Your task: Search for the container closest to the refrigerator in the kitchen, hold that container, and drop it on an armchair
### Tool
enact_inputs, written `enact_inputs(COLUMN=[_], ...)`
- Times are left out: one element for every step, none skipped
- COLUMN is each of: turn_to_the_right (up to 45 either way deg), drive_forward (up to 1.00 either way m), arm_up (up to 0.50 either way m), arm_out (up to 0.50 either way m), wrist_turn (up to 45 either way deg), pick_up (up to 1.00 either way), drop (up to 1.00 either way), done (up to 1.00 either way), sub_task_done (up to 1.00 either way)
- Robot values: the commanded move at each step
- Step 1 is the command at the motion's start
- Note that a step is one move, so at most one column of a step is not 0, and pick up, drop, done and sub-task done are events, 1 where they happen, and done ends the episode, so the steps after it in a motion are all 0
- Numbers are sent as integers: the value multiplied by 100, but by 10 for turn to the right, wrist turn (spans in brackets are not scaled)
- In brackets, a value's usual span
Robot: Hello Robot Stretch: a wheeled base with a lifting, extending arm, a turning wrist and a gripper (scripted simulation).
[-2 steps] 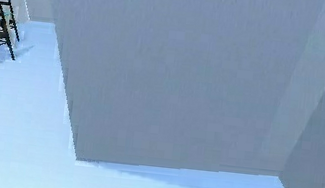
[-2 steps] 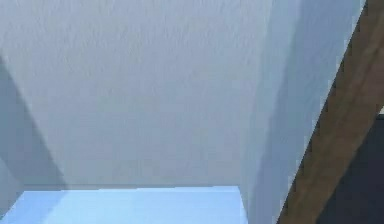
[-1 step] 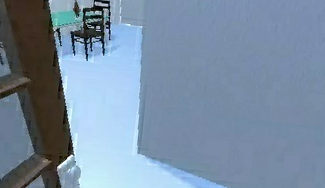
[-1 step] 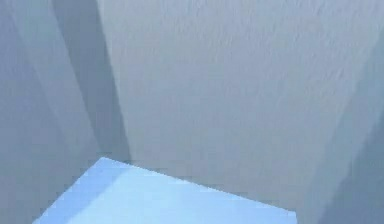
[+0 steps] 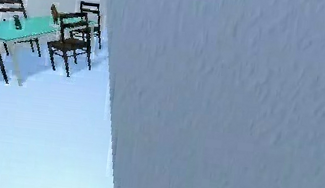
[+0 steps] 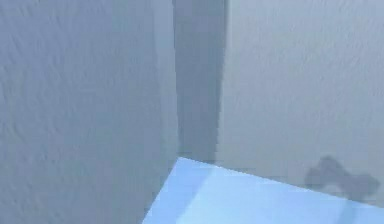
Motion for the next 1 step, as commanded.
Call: enact_inputs(turn_to_the_right=[-450], drive_forward=[0], arm_up=[0], arm_out=[0], wrist_turn=[0], pick_up=[0], drop=[0], done=[0], sub_task_done=[0])
